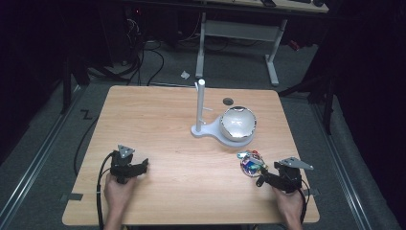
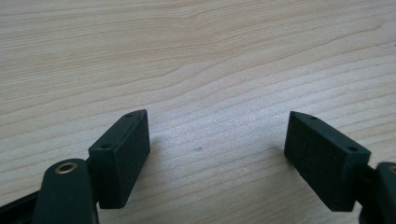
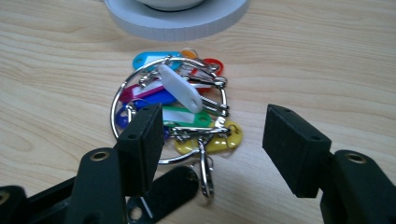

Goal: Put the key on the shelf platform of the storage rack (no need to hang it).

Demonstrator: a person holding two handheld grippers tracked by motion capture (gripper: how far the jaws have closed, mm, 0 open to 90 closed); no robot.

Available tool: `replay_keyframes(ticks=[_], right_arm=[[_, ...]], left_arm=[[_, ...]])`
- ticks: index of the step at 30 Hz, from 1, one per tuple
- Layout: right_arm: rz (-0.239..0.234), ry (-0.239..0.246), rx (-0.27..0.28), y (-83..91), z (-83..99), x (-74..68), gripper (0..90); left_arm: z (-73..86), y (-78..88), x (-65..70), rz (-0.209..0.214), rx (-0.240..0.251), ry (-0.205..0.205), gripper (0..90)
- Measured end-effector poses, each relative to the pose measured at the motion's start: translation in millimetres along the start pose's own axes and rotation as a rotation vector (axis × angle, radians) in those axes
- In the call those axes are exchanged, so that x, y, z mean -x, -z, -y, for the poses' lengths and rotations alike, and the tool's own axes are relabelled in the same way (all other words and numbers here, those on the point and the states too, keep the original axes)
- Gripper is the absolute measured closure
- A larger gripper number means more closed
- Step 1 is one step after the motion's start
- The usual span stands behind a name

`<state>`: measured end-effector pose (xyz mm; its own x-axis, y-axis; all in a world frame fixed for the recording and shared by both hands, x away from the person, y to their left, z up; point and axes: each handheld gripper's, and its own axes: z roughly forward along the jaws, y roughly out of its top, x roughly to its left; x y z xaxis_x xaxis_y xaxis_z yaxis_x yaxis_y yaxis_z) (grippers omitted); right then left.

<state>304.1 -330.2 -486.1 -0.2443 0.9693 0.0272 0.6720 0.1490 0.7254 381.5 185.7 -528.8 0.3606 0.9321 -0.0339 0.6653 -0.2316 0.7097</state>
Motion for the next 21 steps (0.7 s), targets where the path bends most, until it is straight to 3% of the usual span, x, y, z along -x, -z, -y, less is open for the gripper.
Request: replay_keyframes(ticks=[6, 8, 18, 21], right_arm=[[-0.024, 0.033, 0.004, -6.5, -8.0, -10.0, 38.4], [-0.029, 0.071, 0.005, -10.7, -12.0, -15.3, 37.9], [-0.045, 0.097, -0.007, -22.2, -22.0, -20.7, 37.4], [-0.055, 0.099, -0.037, -30.7, -22.5, -20.1, 36.6]], left_arm=[[0.0, 0.0, 0.0, 0.001, 0.001, 0.001, 22.6], [0.0, 0.0, -0.1, 0.001, 0.000, 0.001, 22.7], [0.0, 0.0, 0.0, 0.001, 0.000, 0.000, 22.7], [0.0, 0.0, -0.1, 0.001, 0.000, 0.000, 22.8]])
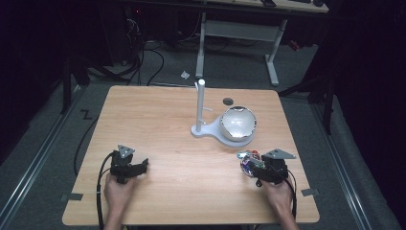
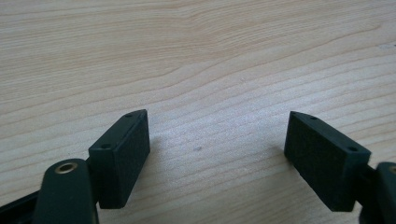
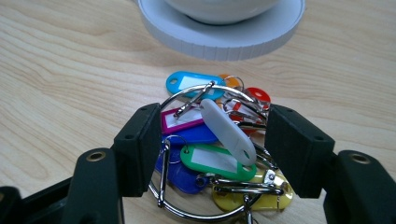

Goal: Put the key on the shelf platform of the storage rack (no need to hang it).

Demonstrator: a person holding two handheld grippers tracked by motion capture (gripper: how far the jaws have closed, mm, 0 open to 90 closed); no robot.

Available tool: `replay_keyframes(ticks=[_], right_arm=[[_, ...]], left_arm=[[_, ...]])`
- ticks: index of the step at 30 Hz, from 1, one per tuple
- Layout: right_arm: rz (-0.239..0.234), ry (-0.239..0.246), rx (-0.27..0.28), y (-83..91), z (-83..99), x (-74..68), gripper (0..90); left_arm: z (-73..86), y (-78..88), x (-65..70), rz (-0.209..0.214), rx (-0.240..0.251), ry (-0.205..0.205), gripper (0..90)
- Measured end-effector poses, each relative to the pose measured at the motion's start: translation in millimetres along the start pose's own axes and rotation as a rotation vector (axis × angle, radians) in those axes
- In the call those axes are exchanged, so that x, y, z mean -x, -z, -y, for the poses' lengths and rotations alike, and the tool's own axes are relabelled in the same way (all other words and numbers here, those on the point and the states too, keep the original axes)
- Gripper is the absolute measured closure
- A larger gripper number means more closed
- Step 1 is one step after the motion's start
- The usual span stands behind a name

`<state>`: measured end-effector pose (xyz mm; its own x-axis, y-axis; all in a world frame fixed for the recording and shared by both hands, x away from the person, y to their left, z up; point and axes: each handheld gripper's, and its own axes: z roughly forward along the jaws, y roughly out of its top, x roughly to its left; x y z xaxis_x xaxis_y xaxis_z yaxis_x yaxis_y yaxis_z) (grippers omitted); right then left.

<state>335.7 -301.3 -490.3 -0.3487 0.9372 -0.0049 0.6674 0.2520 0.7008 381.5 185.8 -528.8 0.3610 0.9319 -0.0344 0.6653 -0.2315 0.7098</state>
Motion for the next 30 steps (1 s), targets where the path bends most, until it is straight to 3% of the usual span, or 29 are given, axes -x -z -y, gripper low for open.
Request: replay_keyframes(ticks=[9, 13, 14, 19, 21, 23, 25, 26, 27, 29, 30], right_arm=[[-0.008, 0.019, -0.033, -11.3, 1.0, -2.7, 36.2], [0.015, 0.053, -0.039, -14.7, 1.2, -4.6, 36.7], [0.027, 0.090, -0.060, -18.0, 2.5, -5.7, 38.7], [-0.005, 0.069, -0.057, -20.4, 5.5, -5.1, 41.9], [-0.014, 0.065, -0.049, -21.1, 6.0, -4.2, 46.4], [-0.044, 0.045, -0.042, -22.4, 5.7, -1.9, 58.8], [-0.049, 0.045, -0.038, -22.7, 5.5, -1.6, 62.7], [-0.069, 0.051, -0.037, -23.2, 5.0, -2.0, 71.8], [-0.069, 0.051, -0.037, -23.2, 5.0, -2.0, 71.8], [-0.065, 0.087, -0.042, -24.3, 2.7, -7.5, 83.5], [-0.065, 0.087, -0.042, -24.3, 2.7, -7.5, 83.5]], left_arm=[[0.0, 0.0, 0.0, 0.000, 0.000, 0.000, 22.7], [0.0, 0.0, 0.0, 0.000, 0.000, -0.001, 22.8], [0.0, 0.0, 0.0, 0.000, 0.000, 0.000, 22.7], [0.0, 0.0, 0.1, 0.000, 0.000, 0.000, 22.7], [0.0, 0.0, 0.1, 0.000, 0.000, 0.000, 22.7], [0.0, 0.0, 0.1, 0.000, 0.000, 0.000, 22.8], [0.0, 0.0, 0.1, 0.000, 0.000, 0.000, 22.7], [0.0, 0.1, 0.0, 0.001, -0.001, -0.001, 22.7], [0.0, 0.1, 0.0, 0.001, -0.001, -0.001, 22.7], [0.0, 0.0, 0.1, 0.000, 0.000, -0.001, 22.7], [0.0, 0.0, 0.1, 0.000, 0.000, -0.001, 22.8]])
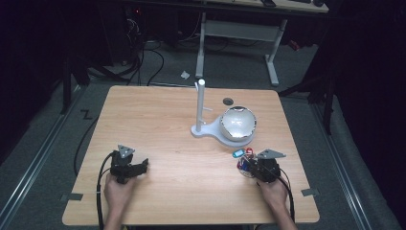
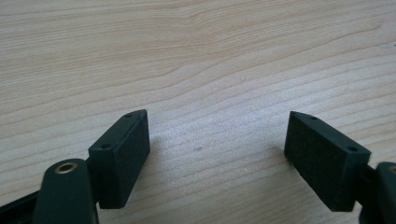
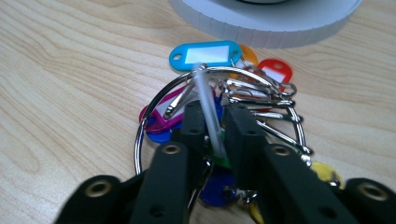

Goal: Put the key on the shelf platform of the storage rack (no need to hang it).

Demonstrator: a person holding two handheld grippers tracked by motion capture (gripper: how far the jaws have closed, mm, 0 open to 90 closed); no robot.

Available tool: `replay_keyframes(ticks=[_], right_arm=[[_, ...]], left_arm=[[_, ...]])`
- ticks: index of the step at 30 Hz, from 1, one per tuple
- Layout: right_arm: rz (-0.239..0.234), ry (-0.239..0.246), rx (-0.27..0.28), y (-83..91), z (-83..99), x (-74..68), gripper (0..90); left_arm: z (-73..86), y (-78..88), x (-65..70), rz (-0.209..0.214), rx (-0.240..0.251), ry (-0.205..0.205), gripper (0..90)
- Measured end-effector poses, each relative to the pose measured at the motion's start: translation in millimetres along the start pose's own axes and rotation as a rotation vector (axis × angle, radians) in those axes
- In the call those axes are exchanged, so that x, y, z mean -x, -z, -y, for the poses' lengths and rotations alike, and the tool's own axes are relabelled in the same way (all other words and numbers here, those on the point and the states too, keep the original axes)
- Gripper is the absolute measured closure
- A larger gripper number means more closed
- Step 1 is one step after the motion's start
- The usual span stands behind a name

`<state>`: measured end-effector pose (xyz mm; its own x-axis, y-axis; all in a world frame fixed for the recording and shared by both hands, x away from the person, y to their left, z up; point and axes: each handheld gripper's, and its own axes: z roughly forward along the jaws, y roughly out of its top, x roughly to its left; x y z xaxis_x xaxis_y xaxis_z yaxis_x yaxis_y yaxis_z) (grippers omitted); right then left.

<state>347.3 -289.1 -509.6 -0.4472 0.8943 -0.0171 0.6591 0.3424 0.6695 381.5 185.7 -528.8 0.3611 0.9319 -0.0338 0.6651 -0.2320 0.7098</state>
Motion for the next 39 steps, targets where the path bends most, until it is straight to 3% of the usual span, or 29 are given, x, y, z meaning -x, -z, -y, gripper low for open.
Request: replay_keyframes(ticks=[1, 10, 19, 31, 39], right_arm=[[0.013, 0.018, 0.002, -1.3, -0.7, -0.5, 84.6], [-0.020, -0.019, 0.020, 3.3, -0.2, 4.7, 86.9], [-0.004, -0.020, 0.081, 32.6, -3.8, 13.5, 87.0], [-0.008, -0.009, 0.149, 63.0, -24.4, 19.7, 87.1], [0.002, 0.025, 0.177, 78.1, -37.7, 21.7, 87.1]], left_arm=[[0.0, 0.0, 0.0, 0.000, 0.000, 0.000, 22.7], [0.0, 0.0, -0.1, 0.001, 0.001, 0.002, 22.7], [0.0, 0.0, 0.0, 0.001, 0.000, 0.001, 22.7], [0.0, 0.0, -0.1, 0.002, 0.001, 0.002, 22.7], [0.1, 0.0, -0.2, 0.002, 0.001, 0.003, 22.7]])
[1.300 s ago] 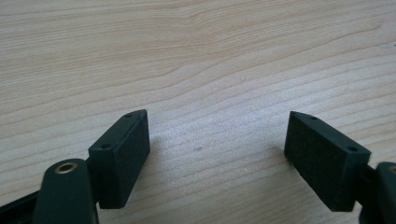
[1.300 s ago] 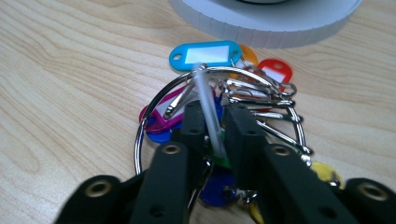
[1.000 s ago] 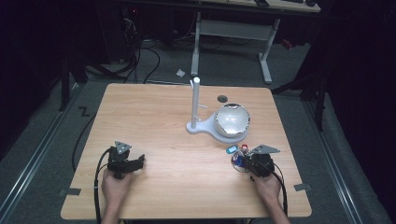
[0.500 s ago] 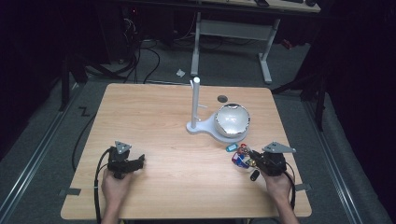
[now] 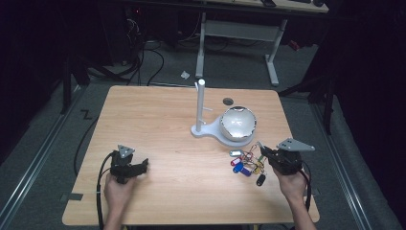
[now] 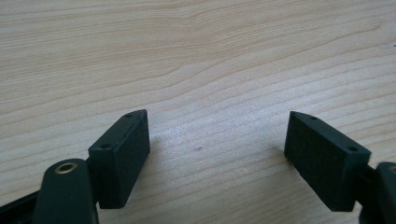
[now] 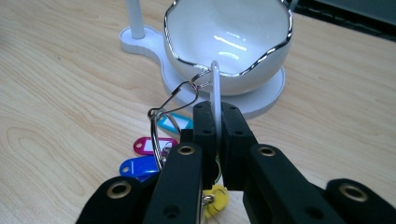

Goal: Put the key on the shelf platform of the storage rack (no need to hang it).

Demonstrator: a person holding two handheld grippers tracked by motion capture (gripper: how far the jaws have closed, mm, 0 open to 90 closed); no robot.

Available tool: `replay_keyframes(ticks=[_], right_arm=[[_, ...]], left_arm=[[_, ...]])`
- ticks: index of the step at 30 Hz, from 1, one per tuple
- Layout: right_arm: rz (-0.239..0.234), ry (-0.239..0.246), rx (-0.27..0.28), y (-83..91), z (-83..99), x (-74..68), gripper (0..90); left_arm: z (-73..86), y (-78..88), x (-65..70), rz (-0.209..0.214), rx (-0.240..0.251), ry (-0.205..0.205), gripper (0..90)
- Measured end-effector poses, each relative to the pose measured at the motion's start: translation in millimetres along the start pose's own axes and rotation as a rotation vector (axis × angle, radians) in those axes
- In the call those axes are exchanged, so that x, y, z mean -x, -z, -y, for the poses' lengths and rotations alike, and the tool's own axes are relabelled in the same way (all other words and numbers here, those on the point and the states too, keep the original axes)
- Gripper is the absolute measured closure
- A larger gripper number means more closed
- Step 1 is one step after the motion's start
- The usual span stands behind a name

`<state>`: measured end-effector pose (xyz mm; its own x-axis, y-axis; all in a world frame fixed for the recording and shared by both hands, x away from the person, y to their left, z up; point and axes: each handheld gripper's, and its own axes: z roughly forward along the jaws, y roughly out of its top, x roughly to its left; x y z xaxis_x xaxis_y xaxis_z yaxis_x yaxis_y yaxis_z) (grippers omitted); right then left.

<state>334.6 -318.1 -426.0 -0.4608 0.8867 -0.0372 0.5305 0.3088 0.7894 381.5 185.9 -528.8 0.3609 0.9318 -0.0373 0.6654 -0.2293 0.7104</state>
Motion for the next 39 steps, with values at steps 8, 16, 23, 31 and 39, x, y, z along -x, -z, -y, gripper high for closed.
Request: replay_keyframes(ticks=[8, 16, 23, 31, 39], right_arm=[[0.004, 0.016, 0.018, 12.0, -13.4, 2.0, 87.1], [0.008, 0.037, 0.044, 25.3, -28.1, 3.6, 87.1], [0.011, 0.044, 0.069, 36.9, -42.3, 7.9, 87.1], [0.006, 0.062, 0.074, 43.0, -57.2, 10.3, 87.1], [-0.009, 0.067, 0.085, 48.3, -78.5, 12.9, 87.0]], left_arm=[[0.0, 0.0, 0.0, 0.000, 0.000, 0.000, 22.7], [0.0, 0.0, 0.1, -0.001, -0.001, -0.001, 22.7], [0.0, 0.0, 0.1, -0.001, 0.000, 0.000, 22.8], [0.0, 0.0, 0.0, 0.000, 0.000, -0.001, 22.8], [0.0, 0.1, -0.3, 0.002, 0.000, 0.001, 22.7]])
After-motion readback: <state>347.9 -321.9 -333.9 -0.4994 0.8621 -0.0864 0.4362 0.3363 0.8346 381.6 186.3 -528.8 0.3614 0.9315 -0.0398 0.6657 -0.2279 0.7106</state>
